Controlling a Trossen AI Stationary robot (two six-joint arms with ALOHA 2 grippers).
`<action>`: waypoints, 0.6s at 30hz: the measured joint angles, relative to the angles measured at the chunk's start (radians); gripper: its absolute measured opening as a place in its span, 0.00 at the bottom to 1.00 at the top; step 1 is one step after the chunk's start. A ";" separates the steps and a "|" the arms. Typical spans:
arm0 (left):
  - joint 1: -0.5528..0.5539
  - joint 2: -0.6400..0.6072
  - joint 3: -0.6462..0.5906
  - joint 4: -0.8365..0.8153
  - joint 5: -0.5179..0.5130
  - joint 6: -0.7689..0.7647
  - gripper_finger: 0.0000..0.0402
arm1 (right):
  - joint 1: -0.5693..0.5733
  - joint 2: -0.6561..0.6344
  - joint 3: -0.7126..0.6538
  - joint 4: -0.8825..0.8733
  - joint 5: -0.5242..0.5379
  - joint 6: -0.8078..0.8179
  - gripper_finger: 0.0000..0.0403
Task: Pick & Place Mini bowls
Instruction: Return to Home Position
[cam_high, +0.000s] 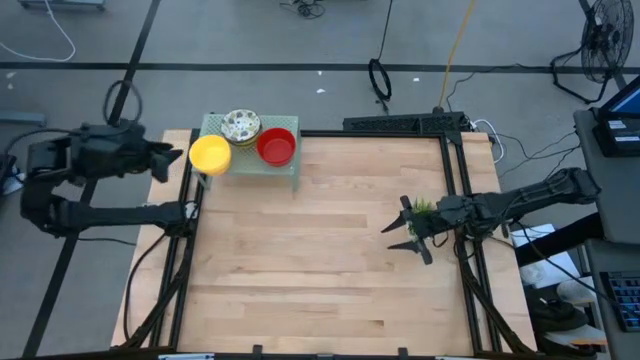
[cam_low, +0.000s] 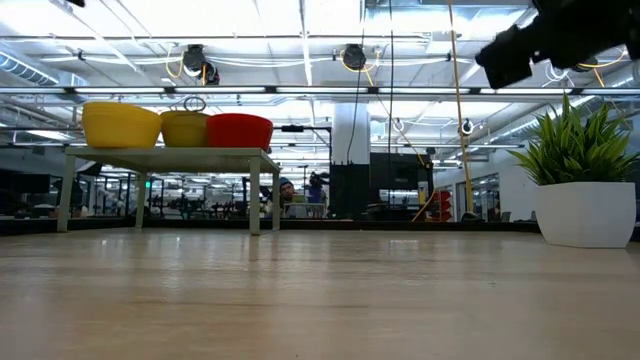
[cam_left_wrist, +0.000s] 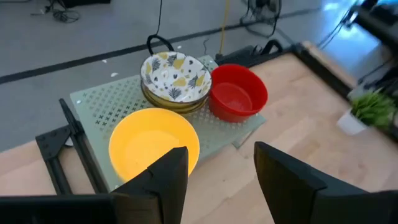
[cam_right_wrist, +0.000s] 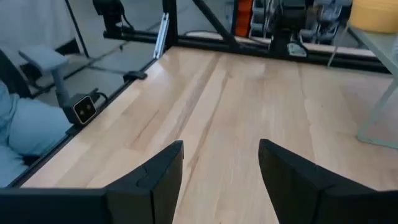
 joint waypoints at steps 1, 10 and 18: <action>0.000 -0.015 0.000 -0.002 -0.001 -0.010 0.47 | 0.000 -0.003 -0.029 0.044 0.000 0.000 0.49; 0.000 -0.066 -0.002 0.000 -0.005 -0.036 0.47 | 0.000 -0.064 -0.189 0.309 -0.001 0.000 0.49; 0.000 -0.065 -0.119 -0.001 0.034 -0.031 0.47 | 0.000 -0.206 -0.247 0.302 -0.001 0.001 0.49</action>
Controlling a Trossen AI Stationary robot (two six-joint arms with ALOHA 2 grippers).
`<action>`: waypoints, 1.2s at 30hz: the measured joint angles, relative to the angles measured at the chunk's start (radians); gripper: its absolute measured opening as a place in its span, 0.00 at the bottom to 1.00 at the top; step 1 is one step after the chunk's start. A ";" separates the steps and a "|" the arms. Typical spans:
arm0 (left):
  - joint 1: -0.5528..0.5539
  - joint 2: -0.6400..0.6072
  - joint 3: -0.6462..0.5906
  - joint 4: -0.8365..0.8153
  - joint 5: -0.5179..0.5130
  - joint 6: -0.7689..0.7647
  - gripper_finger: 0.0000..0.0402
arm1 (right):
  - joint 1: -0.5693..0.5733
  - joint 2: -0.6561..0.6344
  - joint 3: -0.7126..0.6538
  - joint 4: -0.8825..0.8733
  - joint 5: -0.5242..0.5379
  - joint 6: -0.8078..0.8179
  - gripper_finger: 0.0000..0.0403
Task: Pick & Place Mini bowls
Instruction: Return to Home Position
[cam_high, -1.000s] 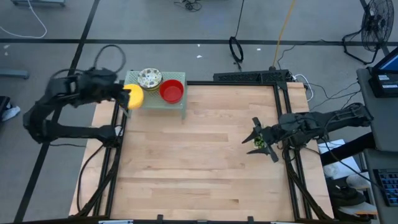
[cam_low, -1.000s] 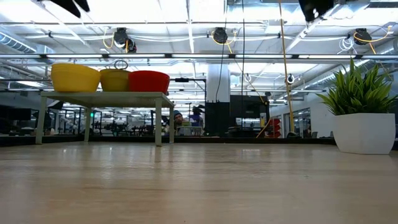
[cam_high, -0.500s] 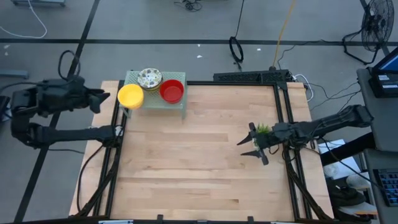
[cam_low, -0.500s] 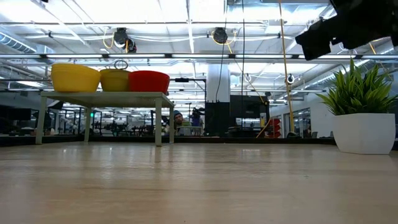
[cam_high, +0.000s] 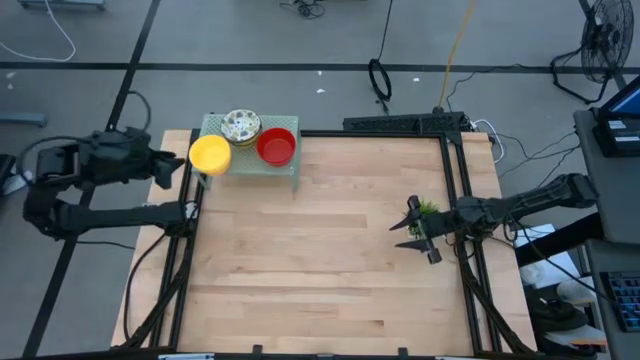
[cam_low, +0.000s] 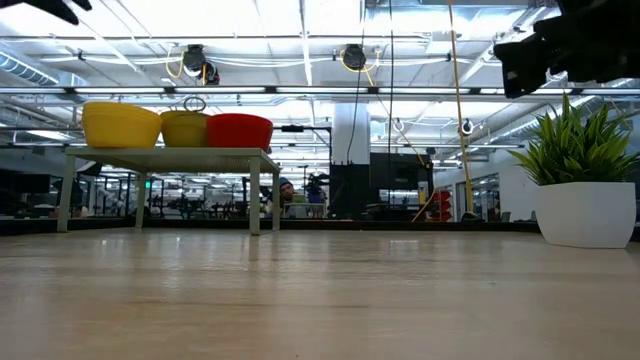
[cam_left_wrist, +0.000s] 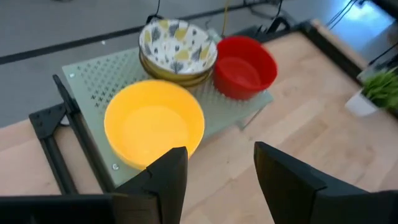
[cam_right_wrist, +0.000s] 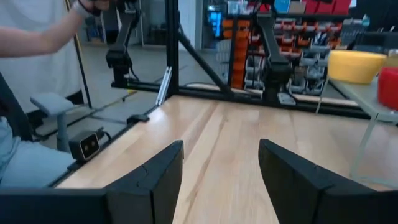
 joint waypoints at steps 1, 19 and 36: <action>0.000 0.000 -0.016 0.000 0.000 0.001 0.47 | 0.000 -0.018 -0.004 -0.001 0.000 0.000 0.49; 0.000 0.000 -0.052 0.075 -0.016 0.044 0.47 | 0.000 -0.237 -0.007 -0.119 0.030 0.015 0.49; 0.000 0.000 -0.052 0.074 -0.016 0.017 0.47 | 0.002 -0.265 -0.116 -0.012 0.025 0.094 0.49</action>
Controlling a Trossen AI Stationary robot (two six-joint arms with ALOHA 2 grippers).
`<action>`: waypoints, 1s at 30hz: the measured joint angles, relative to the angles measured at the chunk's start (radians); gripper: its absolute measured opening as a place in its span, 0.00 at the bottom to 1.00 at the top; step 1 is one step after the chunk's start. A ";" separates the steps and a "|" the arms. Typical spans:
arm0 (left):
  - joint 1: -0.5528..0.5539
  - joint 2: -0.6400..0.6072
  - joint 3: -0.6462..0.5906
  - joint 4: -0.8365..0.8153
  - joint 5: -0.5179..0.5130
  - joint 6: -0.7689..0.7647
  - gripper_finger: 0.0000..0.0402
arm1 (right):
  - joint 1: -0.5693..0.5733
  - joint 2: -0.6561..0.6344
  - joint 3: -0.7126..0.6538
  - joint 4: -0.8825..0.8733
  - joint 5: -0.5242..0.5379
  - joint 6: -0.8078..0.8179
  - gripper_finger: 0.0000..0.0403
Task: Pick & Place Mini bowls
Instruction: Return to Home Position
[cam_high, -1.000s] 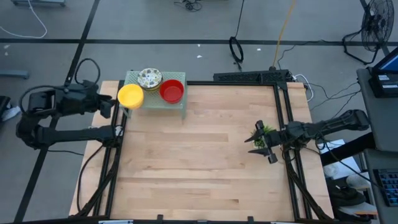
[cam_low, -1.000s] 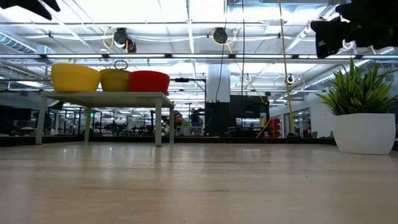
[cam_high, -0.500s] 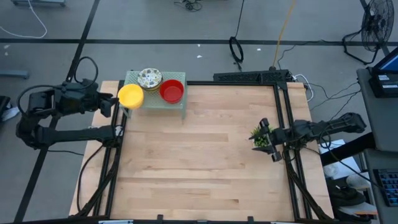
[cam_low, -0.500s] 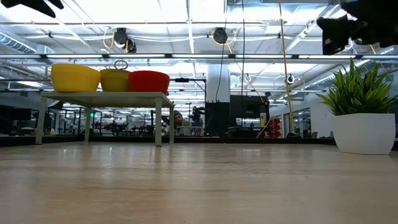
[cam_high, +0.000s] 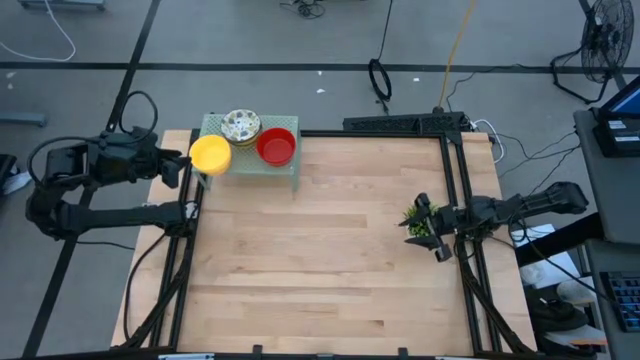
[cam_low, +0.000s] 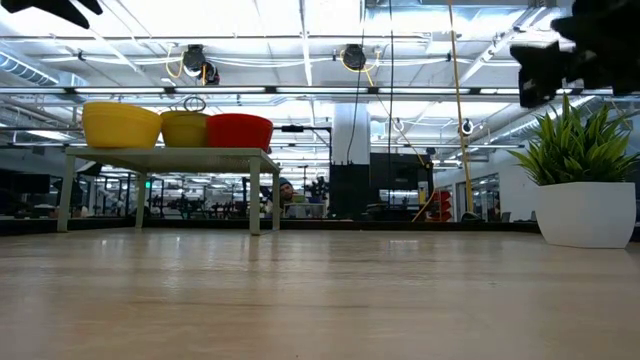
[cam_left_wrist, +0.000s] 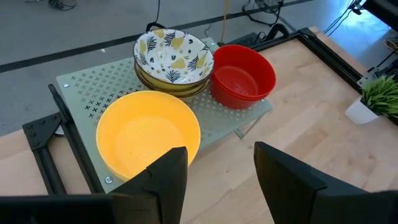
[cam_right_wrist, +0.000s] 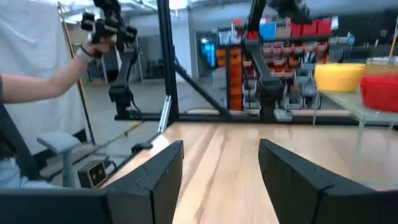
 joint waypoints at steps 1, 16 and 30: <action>0.000 0.000 0.000 0.000 0.000 -0.001 0.47 | 0.000 0.000 -0.023 0.027 -0.001 0.004 0.49; -0.001 -0.002 -0.155 0.062 0.012 -0.040 0.47 | 0.001 0.008 -0.069 0.064 -0.037 0.011 0.49; -0.185 0.000 -0.608 0.935 0.178 0.202 0.47 | 0.001 0.011 -0.072 0.071 -0.082 0.026 0.49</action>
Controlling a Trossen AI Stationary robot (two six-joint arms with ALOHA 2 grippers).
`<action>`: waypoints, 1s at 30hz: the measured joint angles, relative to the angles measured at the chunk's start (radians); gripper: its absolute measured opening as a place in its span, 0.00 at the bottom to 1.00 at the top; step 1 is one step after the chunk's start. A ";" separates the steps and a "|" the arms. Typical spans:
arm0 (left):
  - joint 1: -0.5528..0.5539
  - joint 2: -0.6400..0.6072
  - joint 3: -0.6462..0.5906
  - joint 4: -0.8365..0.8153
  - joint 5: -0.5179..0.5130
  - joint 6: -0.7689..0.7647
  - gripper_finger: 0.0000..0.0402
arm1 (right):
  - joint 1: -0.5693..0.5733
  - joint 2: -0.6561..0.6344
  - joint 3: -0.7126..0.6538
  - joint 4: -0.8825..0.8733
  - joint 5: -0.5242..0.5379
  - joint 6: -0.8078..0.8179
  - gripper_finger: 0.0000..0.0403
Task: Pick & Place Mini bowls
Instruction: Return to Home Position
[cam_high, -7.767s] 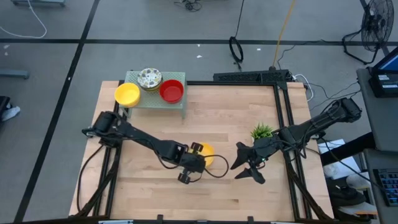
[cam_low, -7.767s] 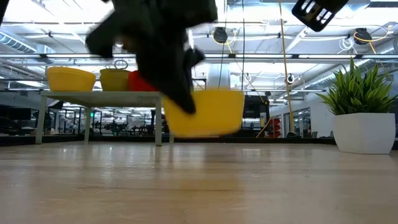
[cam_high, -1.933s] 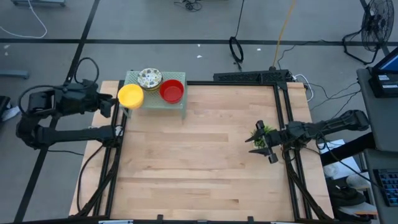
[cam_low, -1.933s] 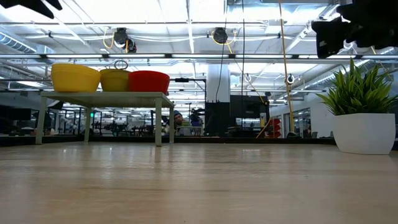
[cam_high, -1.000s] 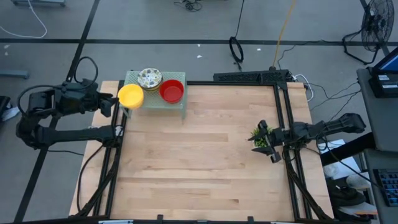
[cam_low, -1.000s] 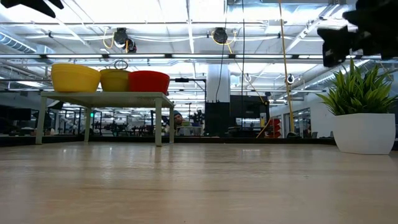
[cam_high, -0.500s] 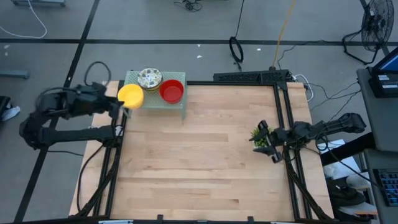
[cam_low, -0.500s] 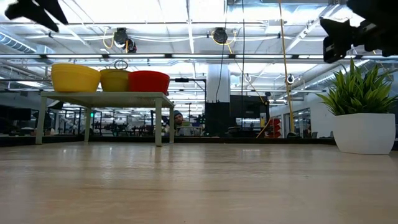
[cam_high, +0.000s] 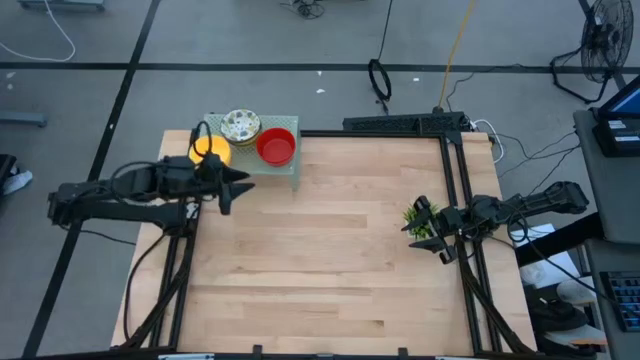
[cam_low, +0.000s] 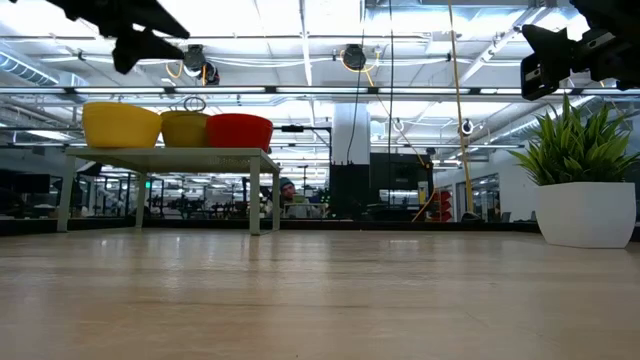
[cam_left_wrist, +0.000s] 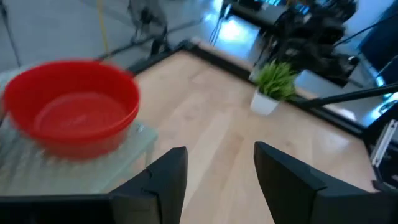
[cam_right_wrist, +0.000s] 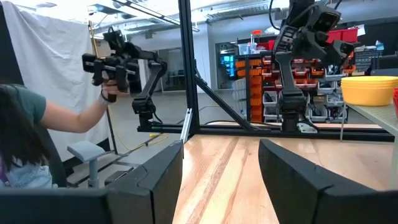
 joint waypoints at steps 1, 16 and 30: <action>-0.016 0.000 -0.020 0.044 -0.015 0.015 0.47 | 0.000 0.000 -0.001 0.000 0.000 0.000 0.49; -0.207 0.001 -0.366 0.520 -0.176 0.127 0.47 | 0.000 0.000 -0.001 0.000 0.000 -0.051 0.49; -0.318 0.001 -0.584 0.760 -0.258 0.100 0.47 | 0.000 0.000 -0.001 0.000 0.003 -0.053 0.49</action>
